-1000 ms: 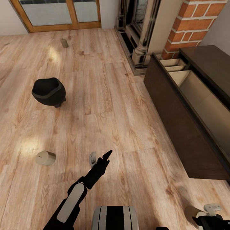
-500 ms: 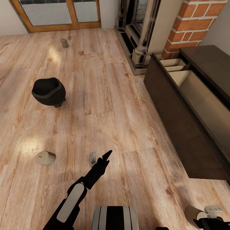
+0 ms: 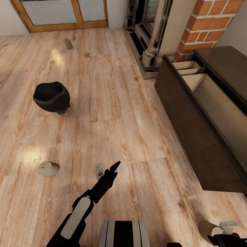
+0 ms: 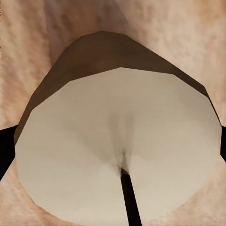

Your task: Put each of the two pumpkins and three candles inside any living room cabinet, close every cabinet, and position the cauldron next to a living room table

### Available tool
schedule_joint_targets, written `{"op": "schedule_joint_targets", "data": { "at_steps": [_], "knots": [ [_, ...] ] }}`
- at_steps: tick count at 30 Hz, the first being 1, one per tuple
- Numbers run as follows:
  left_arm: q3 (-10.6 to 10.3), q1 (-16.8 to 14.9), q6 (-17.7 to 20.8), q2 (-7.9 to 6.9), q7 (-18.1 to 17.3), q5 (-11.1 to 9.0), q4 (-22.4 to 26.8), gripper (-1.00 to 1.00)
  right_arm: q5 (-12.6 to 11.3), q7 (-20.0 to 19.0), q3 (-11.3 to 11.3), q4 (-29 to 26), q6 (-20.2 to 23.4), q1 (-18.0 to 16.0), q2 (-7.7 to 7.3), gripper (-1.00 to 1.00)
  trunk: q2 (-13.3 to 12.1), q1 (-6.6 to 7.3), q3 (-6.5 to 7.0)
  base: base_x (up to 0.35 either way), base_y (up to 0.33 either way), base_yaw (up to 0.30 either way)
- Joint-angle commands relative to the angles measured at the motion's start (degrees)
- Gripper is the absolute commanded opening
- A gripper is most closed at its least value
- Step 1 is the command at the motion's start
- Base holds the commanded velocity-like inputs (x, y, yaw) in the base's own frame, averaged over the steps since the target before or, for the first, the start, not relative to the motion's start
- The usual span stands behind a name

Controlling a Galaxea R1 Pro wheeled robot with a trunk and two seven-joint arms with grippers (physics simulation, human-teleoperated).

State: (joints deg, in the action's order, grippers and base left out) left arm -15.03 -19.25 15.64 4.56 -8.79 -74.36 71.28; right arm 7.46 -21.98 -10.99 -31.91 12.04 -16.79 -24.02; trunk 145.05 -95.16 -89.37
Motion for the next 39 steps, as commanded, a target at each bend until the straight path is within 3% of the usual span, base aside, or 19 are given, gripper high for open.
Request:
{"op": "schedule_joint_targets", "data": {
  "at_steps": [1,7,8,26,33,36,39],
  "knots": [
    [0.0,0.0,0.0,-0.03,0.0,0.0,0.0,1.0,0.0,0.0,0.0,0.0,0.0,0.0,0.01,1.0,0.0,-0.03,-0.22,0.0,0.0,0.0],
    [0.0,0.0,0.0,0.0,0.0,0.0,0.0,1.0,0.0,0.0,0.0,0.0,0.0,0.0,0.03,1.0,0.1,-0.15,-1.33,0.0,0.0,0.0],
    [0.0,0.0,0.0,0.01,0.0,0.0,0.0,1.0,0.0,0.0,0.0,0.0,-0.1,0.0,0.03,-1.0,0.1,-0.15,-1.33,0.0,0.0,0.0],
    [0.0,0.0,-0.9,0.01,0.0,0.0,-0.4,1.0,-0.2,-0.8,-0.3,-0.8,-0.3,0.0,-0.29,-1.0,0.1,-0.15,-1.33,0.0,0.0,0.0],
    [-0.1,0.0,-1.6,0.01,0.0,0.1,-1.1,1.0,-0.4,-6.4,-0.5,-0.9,-0.2,0.0,-0.47,-1.0,0.1,-0.15,-1.33,0.0,0.0,0.0],
    [0.0,0.0,-1.6,0.01,0.0,0.1,-1.1,1.0,-0.4,-7.5,-1.4,-0.9,-0.1,0.0,-0.49,-1.0,0.1,-0.15,-1.33,0.0,0.0,0.0],
    [0.0,0.0,-1.6,0.01,0.0,0.1,-1.1,1.0,-0.3,-9.3,-4.6,-1.0,0.1,0.0,-0.5,-1.0,0.1,-0.15,-1.33,0.0,0.0,0.0]
  ]
}}
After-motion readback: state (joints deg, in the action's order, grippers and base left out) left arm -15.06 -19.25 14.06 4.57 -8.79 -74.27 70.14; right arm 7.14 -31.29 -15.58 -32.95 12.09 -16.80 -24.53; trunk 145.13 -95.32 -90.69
